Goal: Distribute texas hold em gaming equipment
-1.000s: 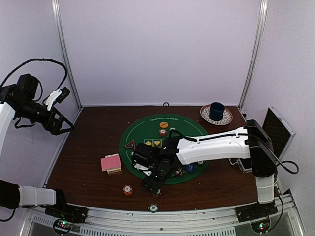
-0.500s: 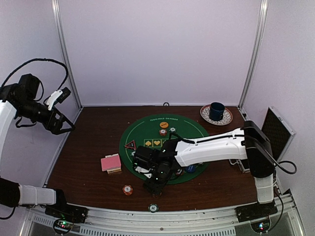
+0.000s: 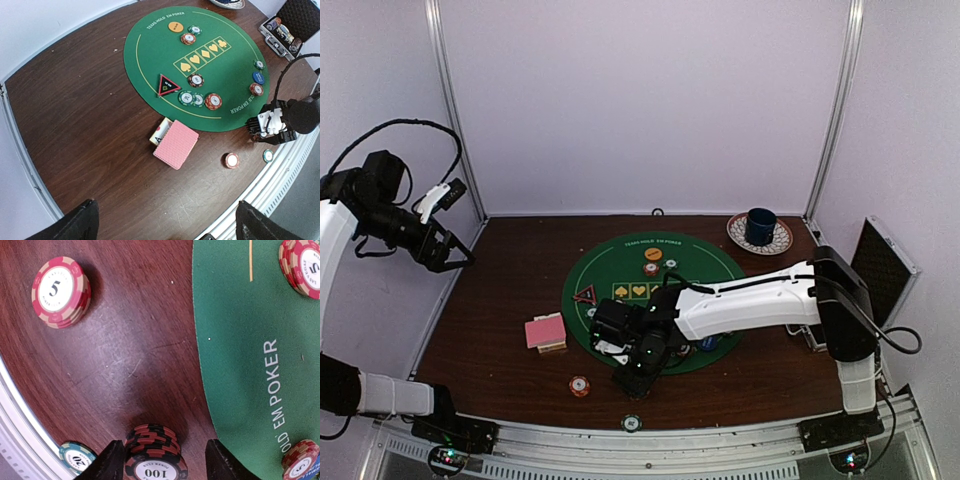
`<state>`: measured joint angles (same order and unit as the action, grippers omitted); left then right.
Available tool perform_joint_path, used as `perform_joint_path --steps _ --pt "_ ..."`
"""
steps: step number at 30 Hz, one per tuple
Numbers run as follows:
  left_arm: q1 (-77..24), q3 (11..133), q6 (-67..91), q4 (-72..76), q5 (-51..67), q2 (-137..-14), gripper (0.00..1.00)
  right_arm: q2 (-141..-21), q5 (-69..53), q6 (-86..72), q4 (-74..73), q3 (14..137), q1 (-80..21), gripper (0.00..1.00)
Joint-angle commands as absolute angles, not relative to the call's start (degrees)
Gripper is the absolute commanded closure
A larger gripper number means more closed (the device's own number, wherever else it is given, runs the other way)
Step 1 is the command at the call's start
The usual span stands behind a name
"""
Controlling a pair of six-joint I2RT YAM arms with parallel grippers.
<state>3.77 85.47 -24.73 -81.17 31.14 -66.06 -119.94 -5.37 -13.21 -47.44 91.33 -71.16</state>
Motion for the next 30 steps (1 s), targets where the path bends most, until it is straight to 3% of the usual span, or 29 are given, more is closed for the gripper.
perform_joint_path --steps 1,13,30 --pt "4.0 86.0 -24.3 -81.5 32.3 -66.6 0.02 -120.9 -6.0 -12.5 -47.4 90.2 -70.9 0.42" --pt "4.0 85.6 -24.7 -81.4 32.1 -65.9 0.02 -119.0 -7.7 -12.0 -47.4 88.9 -71.1 0.33" --pt "4.0 85.9 -24.7 -81.5 32.1 -65.8 0.02 -117.9 -7.5 -11.7 -48.2 89.9 -71.7 0.46"
